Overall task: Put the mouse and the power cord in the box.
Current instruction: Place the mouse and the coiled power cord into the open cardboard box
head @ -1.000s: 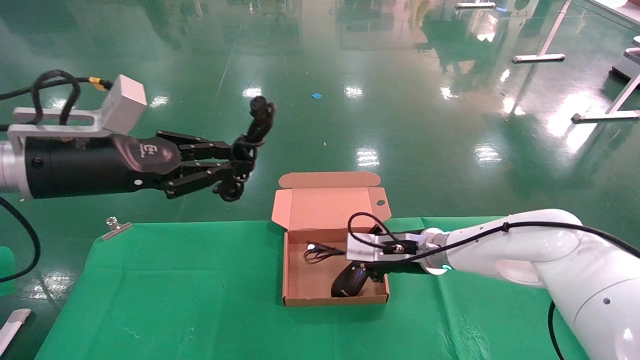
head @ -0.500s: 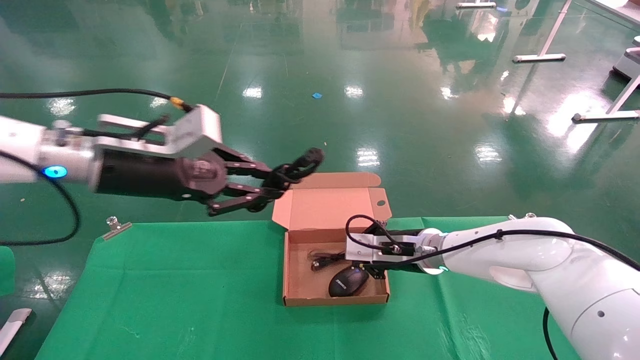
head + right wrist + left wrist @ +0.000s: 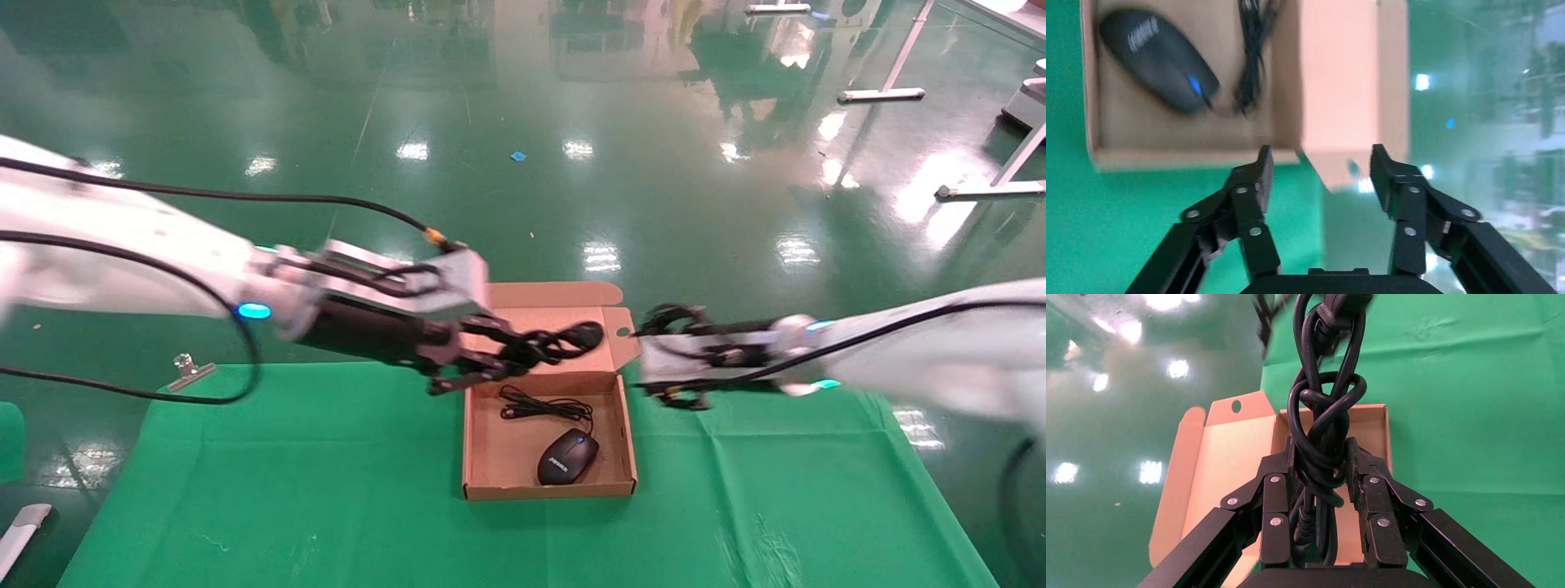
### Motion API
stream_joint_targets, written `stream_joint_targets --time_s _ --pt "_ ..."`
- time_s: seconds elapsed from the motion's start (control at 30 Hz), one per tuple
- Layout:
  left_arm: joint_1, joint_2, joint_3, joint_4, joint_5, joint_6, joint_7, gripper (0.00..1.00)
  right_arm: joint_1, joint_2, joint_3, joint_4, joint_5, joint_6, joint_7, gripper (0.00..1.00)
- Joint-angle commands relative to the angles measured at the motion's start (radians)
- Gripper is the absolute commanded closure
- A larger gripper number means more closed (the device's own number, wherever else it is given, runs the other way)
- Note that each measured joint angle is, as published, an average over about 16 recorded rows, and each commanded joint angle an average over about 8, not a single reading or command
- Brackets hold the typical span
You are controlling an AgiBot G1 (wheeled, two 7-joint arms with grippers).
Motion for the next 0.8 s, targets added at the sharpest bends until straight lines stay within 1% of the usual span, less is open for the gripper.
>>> stream_joint_targets --time_s 0.03,0.13,0.2,0.33,0.47,0.5,0.53,0.63,0.73,0.77,0.8 --pt "0.006 0.039 0.012 0.010 0.021 -0.031 0.014 1.00 0.032 0.035 0.000 -0.001 -0.001 -0.054 -0.039 0.00" --pt "0.047 0.068 0.056 -0.050 0.053 -0.087 0.022 1.00 0.075 0.082 0.000 -0.016 0.000 -0.125 -0.079 0.00" --pt "0.080 0.075 0.089 -0.106 0.064 -0.128 0.013 1.00 0.099 0.106 0.000 -0.030 -0.001 -0.153 -0.098 0.00" --pt "0.147 0.078 0.159 -0.208 0.071 -0.254 -0.032 1.00 0.131 0.134 -0.001 -0.054 -0.004 -0.181 -0.119 0.00" --pt "0.203 0.077 0.213 -0.253 0.060 -0.413 -0.097 1.00 0.148 0.147 -0.002 -0.069 -0.007 -0.198 -0.126 0.00" --pt "0.212 0.077 0.221 -0.255 0.057 -0.443 -0.110 0.94 0.150 0.149 -0.003 -0.072 -0.008 -0.200 -0.126 0.00" --pt "0.221 0.078 0.231 -0.258 0.053 -0.475 -0.128 0.86 0.153 0.151 -0.003 -0.075 -0.008 -0.204 -0.127 0.00" --pt "0.238 0.079 0.252 -0.262 0.040 -0.535 -0.168 0.49 0.159 0.155 -0.003 -0.080 -0.009 -0.212 -0.127 0.00" --pt "0.245 0.081 0.264 -0.265 0.036 -0.557 -0.180 0.12 0.163 0.157 -0.003 -0.083 -0.009 -0.216 -0.128 0.00" --pt "0.247 0.081 0.268 -0.266 0.034 -0.564 -0.184 0.04 0.164 0.158 -0.003 -0.084 -0.009 -0.218 -0.128 0.00" --pt "0.246 0.081 0.267 -0.266 0.033 -0.563 -0.183 0.00 0.164 0.157 -0.003 -0.084 -0.009 -0.217 -0.128 0.00"
